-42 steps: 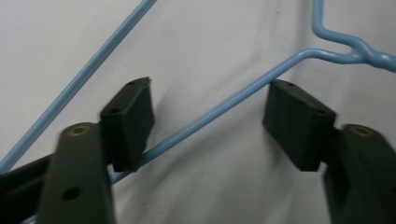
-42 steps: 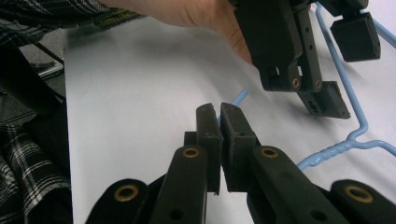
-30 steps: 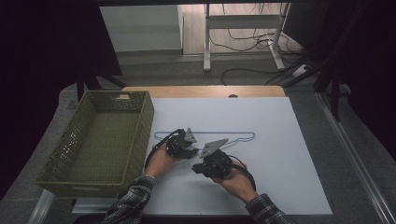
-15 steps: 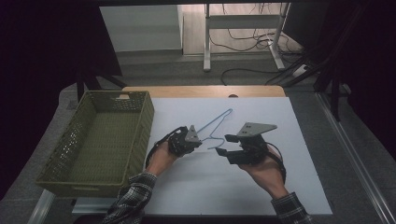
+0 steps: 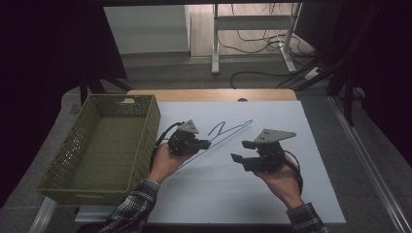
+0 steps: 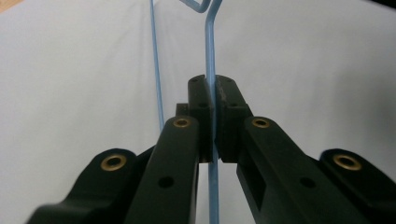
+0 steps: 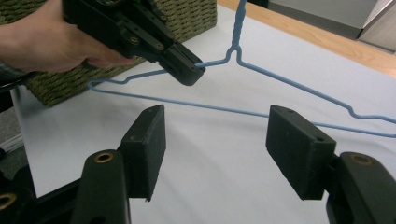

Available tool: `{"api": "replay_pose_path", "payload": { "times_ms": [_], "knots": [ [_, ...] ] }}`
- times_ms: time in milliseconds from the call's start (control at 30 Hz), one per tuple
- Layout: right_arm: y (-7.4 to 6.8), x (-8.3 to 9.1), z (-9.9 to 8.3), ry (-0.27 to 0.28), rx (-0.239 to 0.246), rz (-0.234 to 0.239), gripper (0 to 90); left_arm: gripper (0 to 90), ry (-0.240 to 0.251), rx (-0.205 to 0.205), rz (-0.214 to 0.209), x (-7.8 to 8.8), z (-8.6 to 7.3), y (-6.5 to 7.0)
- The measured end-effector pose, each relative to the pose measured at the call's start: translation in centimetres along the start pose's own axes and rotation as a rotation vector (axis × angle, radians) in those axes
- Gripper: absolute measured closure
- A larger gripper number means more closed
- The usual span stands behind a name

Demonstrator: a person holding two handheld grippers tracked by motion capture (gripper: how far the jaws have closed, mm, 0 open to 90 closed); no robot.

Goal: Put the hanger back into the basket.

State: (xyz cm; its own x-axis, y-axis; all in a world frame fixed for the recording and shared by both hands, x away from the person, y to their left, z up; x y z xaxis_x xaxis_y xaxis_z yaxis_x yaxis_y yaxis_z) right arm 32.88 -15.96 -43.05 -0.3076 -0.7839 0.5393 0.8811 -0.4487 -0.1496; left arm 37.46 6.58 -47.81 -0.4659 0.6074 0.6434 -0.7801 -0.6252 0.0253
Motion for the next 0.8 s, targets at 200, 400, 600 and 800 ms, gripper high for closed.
{"api": "replay_pose_path", "payload": {
  "times_ms": [200, 400, 600, 800],
  "knots": [
    [-0.3, -0.7, 1.2, 0.047, 0.008, -0.007, 46.4, 87.2, 0.029, 0.060, -0.050, 1.1, -0.1, 1.0],
    [-0.6, -2.4, 2.5, 0.082, 0.028, -0.027, 58.3, 87.1, 0.031, 0.081, -0.101, 1.3, -0.8, 2.4],
    [-0.5, -4.0, 2.8, 0.093, 0.034, -0.043, 83.3, 86.9, 0.016, 0.064, -0.118, 1.3, -1.0, 3.6],
    [-1.0, -4.4, 2.9, 0.060, 0.028, -0.044, 85.3, 68.3, -0.041, -0.020, 0.004, 1.8, -1.0, 3.9]
  ]
}}
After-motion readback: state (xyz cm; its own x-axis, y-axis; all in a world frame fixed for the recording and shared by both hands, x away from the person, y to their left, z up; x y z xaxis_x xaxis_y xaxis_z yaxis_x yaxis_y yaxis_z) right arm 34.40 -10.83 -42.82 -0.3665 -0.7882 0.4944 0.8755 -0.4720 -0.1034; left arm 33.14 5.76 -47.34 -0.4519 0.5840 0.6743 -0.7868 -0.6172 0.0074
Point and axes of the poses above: each handheld gripper's, and its own axes: x roughly backward along the jaws, z roughly out of its top, y roughly to its right, the point moved 4 cm from there along -x, roughly forward along the jaws, and after that the axes turned 11 degrees about z, right-handed, at the moved point
